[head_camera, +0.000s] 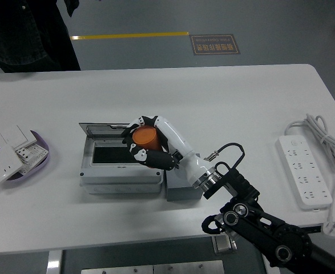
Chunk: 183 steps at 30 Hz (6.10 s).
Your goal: Pick up the cylinder from the cube,place it in the box,flap close box
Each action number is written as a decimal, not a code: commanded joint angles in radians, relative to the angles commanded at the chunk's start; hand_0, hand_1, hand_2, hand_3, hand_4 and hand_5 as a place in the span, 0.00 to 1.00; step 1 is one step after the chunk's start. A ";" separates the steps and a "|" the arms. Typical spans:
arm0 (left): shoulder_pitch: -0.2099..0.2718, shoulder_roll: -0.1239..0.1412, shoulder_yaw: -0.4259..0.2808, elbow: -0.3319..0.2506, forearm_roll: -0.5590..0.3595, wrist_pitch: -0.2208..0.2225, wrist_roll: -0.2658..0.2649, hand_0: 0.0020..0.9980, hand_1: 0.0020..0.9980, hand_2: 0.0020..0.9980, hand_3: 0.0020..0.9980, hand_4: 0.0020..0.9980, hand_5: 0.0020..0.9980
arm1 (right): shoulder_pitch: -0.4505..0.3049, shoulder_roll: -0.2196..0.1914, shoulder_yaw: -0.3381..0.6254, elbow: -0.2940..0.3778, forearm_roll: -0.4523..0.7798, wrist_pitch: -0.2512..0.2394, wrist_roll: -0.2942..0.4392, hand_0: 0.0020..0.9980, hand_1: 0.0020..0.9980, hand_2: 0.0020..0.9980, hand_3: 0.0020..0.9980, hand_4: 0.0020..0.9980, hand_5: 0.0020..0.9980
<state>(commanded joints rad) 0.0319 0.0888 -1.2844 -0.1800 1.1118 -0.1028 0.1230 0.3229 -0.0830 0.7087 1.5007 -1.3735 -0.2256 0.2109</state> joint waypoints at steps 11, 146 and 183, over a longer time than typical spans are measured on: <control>-0.004 0.006 -0.002 0.000 0.004 0.001 0.004 0.64 0.67 0.66 0.71 0.75 0.32 | 0.145 0.076 -0.095 -0.100 -0.315 0.073 -0.217 0.01 0.26 0.42 0.38 0.01 0.00; 0.000 0.010 -0.226 0.000 0.186 0.009 0.097 0.64 0.67 0.66 0.70 0.75 0.32 | 0.011 -0.214 0.151 0.087 0.031 0.109 -0.133 0.72 0.68 0.71 0.72 0.70 0.34; 0.016 0.035 -0.191 0.000 0.140 0.013 0.093 0.64 0.67 0.66 0.70 0.75 0.32 | -0.246 -0.104 0.650 -0.031 0.091 0.149 -0.038 0.72 0.68 0.70 0.70 0.66 0.33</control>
<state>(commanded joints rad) 0.0480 0.1239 -1.4758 -0.1800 1.2516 -0.0902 0.2157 0.0772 -0.1873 1.3589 1.4693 -1.2827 -0.0771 0.1727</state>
